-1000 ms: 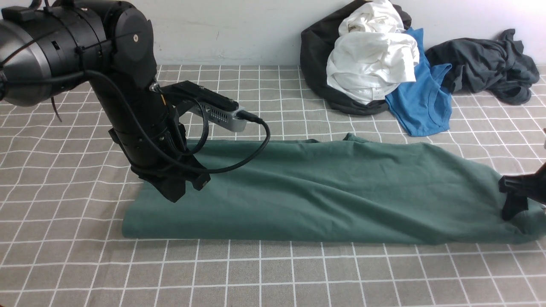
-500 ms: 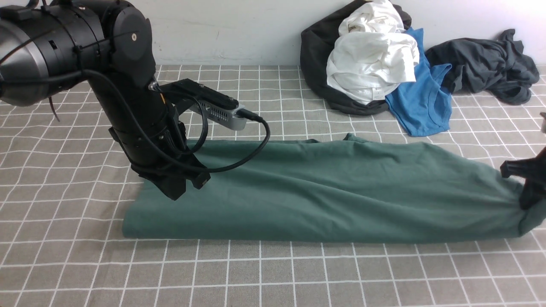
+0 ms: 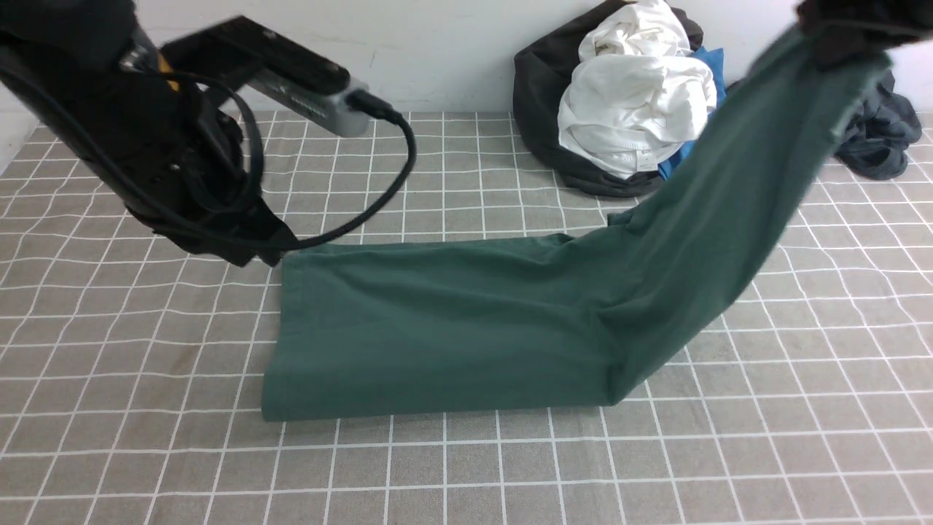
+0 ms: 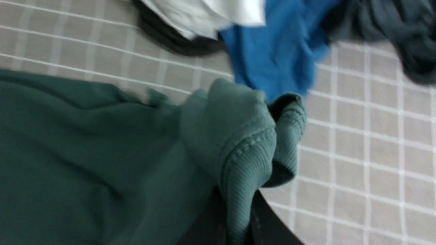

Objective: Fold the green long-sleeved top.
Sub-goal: Use the right arm to drag the right edge of the fabric to the left and folds it over the left edge

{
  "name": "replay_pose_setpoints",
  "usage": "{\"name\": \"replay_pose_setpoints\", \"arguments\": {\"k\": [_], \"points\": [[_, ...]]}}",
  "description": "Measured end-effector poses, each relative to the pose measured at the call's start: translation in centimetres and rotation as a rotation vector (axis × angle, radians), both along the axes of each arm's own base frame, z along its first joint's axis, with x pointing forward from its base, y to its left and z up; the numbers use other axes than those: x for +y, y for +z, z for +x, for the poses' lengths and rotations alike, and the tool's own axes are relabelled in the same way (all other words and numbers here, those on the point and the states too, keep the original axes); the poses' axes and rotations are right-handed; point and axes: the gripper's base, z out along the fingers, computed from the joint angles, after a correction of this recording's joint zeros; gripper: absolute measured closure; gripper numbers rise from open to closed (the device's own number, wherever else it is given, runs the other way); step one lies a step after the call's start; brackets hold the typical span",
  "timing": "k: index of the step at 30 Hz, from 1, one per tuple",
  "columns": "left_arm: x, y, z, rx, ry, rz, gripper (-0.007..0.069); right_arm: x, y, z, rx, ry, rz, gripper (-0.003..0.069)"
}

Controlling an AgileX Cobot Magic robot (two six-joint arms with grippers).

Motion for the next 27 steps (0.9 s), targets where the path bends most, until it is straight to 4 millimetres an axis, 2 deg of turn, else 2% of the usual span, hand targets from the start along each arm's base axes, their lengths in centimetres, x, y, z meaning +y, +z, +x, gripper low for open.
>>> {"name": "replay_pose_setpoints", "arguments": {"k": [1,4,5,6,7,8,9,10,14,16,18,19,23,24,25,26,27], "points": [[0.6,1.7,-1.4,-0.054,0.011,-0.015,0.0632,3.5,0.5,-0.4,-0.018,0.094,0.012,0.0647],[1.4,3.9,-3.7,-0.127,0.020,-0.044,0.0632,10.0,-0.7,-0.9,0.002,0.253,0.021,0.0647],[1.6,4.4,-4.3,-0.143,0.024,-0.051,0.0632,11.7,-1.7,-0.8,0.024,0.290,0.016,0.0647],[1.6,4.6,-4.4,-0.148,0.024,-0.053,0.0632,12.5,-1.8,-0.9,0.027,0.308,0.018,0.0647],[2.0,5.4,-5.5,-0.177,0.024,-0.064,0.0632,15.7,-4.2,-0.8,0.074,0.370,0.010,0.0647],[2.2,5.9,-6.2,-0.193,0.024,-0.070,0.0632,17.2,-5.4,-0.7,0.094,0.392,0.014,0.0647],[2.3,6.1,-6.4,-0.200,0.024,-0.072,0.0632,17.8,-5.7,-0.9,0.098,0.405,0.013,0.0647],[2.6,6.7,-7.3,-0.227,0.024,-0.082,0.0632,20.7,-8.6,-0.5,0.136,0.437,0.019,0.0647],[3.3,7.9,-9.1,-0.281,0.027,-0.103,0.0632,25.6,-14.1,-0.2,0.182,0.475,0.048,0.0647],[3.5,8.3,-9.8,-0.300,0.028,-0.112,0.0632,27.4,-16.4,0.0,0.198,0.480,0.082,0.0647],[3.7,8.6,-10.3,-0.314,0.029,-0.117,0.0632,28.3,-17.6,0.3,0.205,0.480,0.110,0.0647],[3.8,8.9,-10.7,-0.328,0.030,-0.123,0.0632,29.1,-18.8,0.6,0.219,0.476,0.146,0.0641],[4.1,9.3,-11.6,-0.350,0.031,-0.132,0.0632,29.9,-19.6,0.9,0.234,0.472,0.205,0.0601],[4.2,9.3,-11.8,-0.353,0.031,-0.133,0.0632,30.1,-19.7,1.0,0.236,0.471,0.219,0.0571],[4.4,9.0,-12.4,-0.353,0.032,-0.134,0.0632,30.2,-19.4,1.0,0.233,0.472,0.241,0.0494],[4.4,8.9,-12.4,-0.350,0.032,-0.133,0.0632,30.3,-19.3,1.0,0.232,0.472,0.243,0.0484],[4.5,8.6,-12.6,-0.345,0.032,-0.131,0.0632,30.3,-19.0,1.0,0.229,0.474,0.251,0.0443]]}}
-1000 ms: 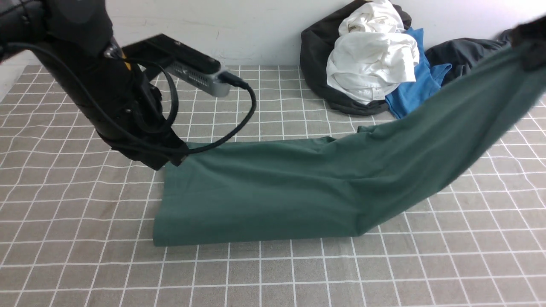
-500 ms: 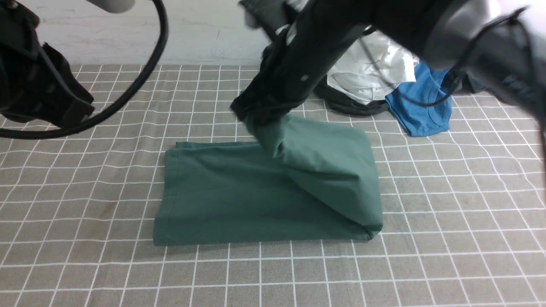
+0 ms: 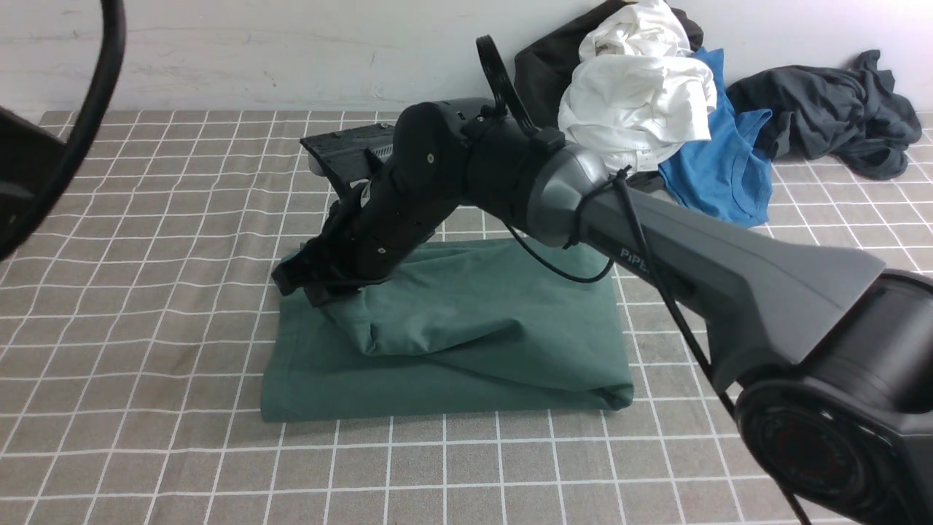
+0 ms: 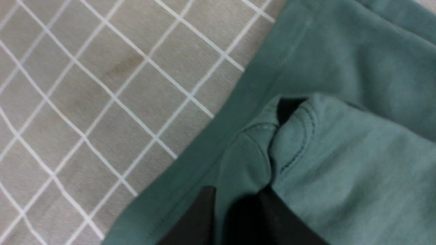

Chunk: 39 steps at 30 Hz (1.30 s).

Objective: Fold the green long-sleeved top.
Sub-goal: Use the right arm to drag the right edge of the fabric to the left and folds it over the left edge

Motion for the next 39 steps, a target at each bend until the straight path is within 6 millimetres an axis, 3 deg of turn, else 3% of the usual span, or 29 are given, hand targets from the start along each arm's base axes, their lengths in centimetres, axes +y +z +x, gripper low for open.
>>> {"name": "replay_pose_setpoints", "arguments": {"k": [4,6,9,13,15,21,24,27,32,34,35,39], "points": [[0.4,-2.3,-1.0,0.053,0.000,0.018,0.0632,-0.1,2.6,0.0,-0.043,0.020,0.006,0.0223],[0.6,-3.4,-1.5,0.076,0.002,0.031,0.0632,-0.6,4.2,0.1,-0.094,0.032,-0.041,0.0159],[0.8,-4.2,-1.9,0.090,0.009,0.042,0.0632,-1.1,4.5,0.1,-0.111,0.036,-0.107,0.0148],[1.3,-5.1,-2.7,0.099,0.040,0.053,0.0632,-1.7,3.4,0.4,-0.085,0.003,-0.201,0.0242],[1.6,-5.5,-3.1,0.098,0.054,0.061,0.0632,-1.4,2.0,0.5,-0.051,-0.006,-0.207,0.0328],[2.3,-5.3,-4.7,0.058,0.079,0.039,0.0632,0.8,-4.9,0.0,0.105,0.033,-0.230,0.0580],[2.6,-5.0,-5.7,0.024,0.081,0.025,0.0632,1.3,-6.2,-0.1,0.133,0.039,-0.218,0.0637],[2.8,-4.8,-6.1,0.009,0.082,0.018,0.0632,1.4,-6.2,-0.2,0.136,0.039,-0.214,0.0644],[3.0,-5.1,-6.7,0.002,0.084,0.017,0.0632,1.5,-5.5,0.1,0.109,0.047,-0.200,0.0554],[3.0,-5.7,-6.7,0.016,0.085,0.023,0.0632,1.5,-4.1,0.6,0.062,0.038,-0.174,0.0442],[3.0,-5.7,-6.8,0.015,0.085,0.023,0.0632,1.5,-4.0,0.6,0.058,0.038,-0.171,0.0432],[3.4,-7.3,-7.7,0.015,0.098,0.009,0.0632,0.7,0.6,1.1,-0.013,-0.013,-0.092,0.0251]]}}
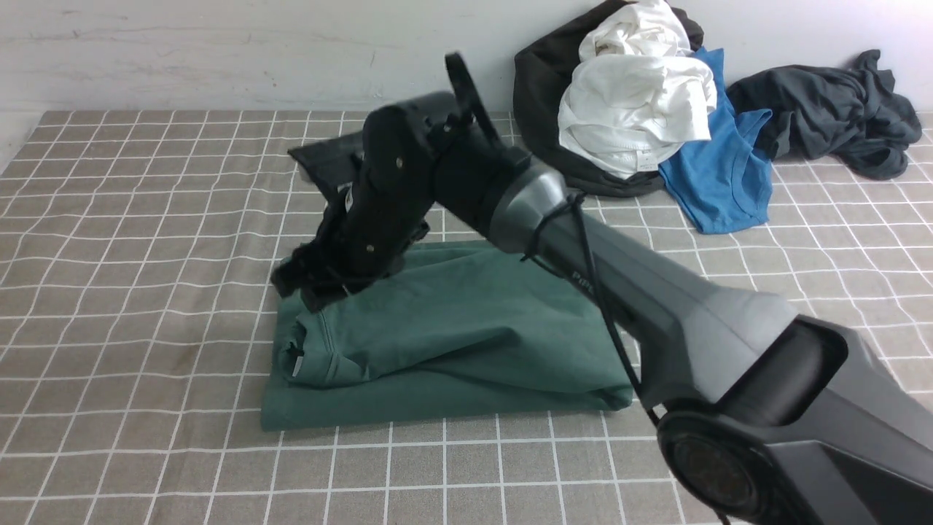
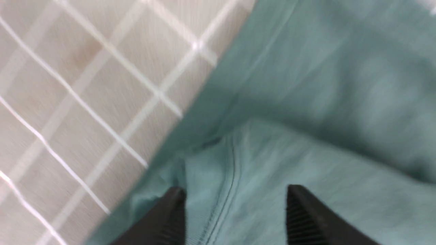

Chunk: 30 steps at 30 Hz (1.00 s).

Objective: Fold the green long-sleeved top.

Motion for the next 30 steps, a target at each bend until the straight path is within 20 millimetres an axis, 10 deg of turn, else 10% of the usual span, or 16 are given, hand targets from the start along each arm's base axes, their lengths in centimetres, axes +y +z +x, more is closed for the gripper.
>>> {"name": "replay_pose_setpoints", "arguments": {"k": [5,10,18,30], "points": [[1.1,-2.4,-3.0,-0.079,0.041,-0.066,0.0632,-1.8,8.0,-1.6,-0.101,-0.001,0.087,0.0216],[2.4,-5.4,-6.6,-0.215,0.074,-0.150,0.0632,-5.1,15.2,-5.2,-0.181,0.036,0.118,0.0354],[2.8,-8.8,-7.7,-0.386,0.070,-0.218,0.0632,-11.8,18.5,-11.4,-0.203,0.067,-0.012,0.0636],[2.5,-9.9,-6.9,-0.376,0.066,-0.212,0.0632,-23.5,20.7,-22.8,-0.318,0.012,0.002,0.0673]]}}
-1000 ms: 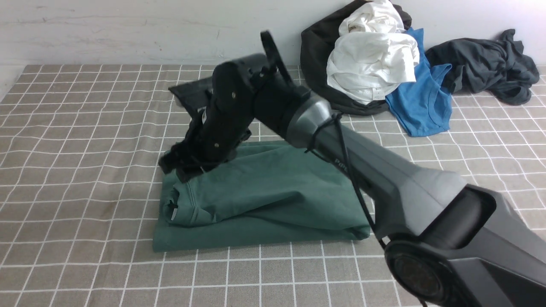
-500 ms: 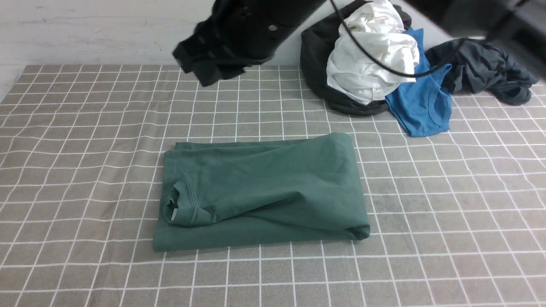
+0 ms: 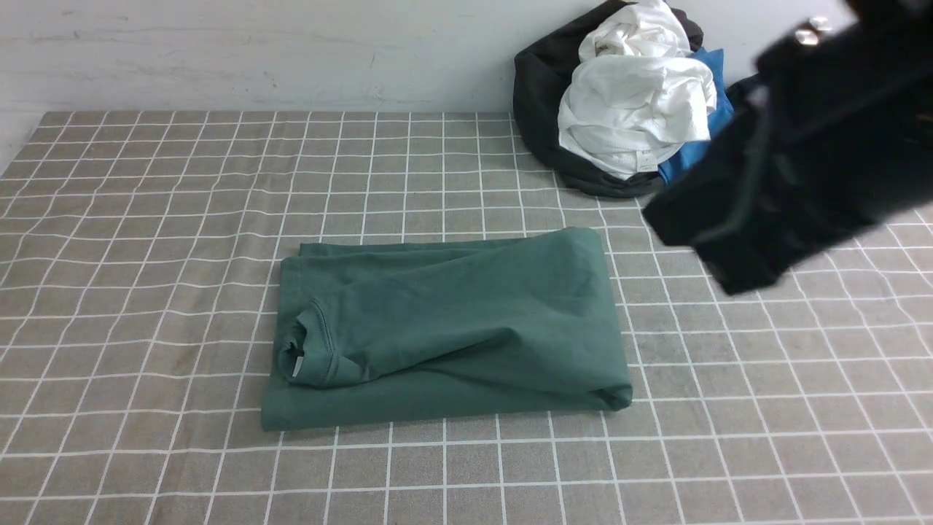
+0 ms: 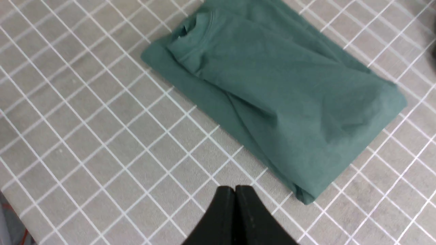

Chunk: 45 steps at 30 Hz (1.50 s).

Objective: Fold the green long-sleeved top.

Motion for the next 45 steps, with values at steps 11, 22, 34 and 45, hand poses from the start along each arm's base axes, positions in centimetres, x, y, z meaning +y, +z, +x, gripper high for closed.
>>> {"name": "replay_pose_setpoints", "arguments": {"k": [11,22,34,45], "points": [[0.0,0.0,0.0,0.000,0.000,0.000,0.0632,-5.4,-1.6,-6.1,-0.176,-0.007,0.242,0.0673],[0.0,0.0,0.0,0.000,0.000,0.001,0.0632,-6.7,-2.3,-7.2,-0.188,-0.018,0.212,0.0673],[0.0,0.0,0.0,0.000,0.000,0.003,0.0632,-8.8,-7.9,-7.2,-0.503,-0.162,0.463,0.0673],[0.0,0.0,0.0,0.000,0.000,0.003,0.0632,-14.5,-19.5,-10.0,-0.704,-0.642,0.490,0.0673]]}}
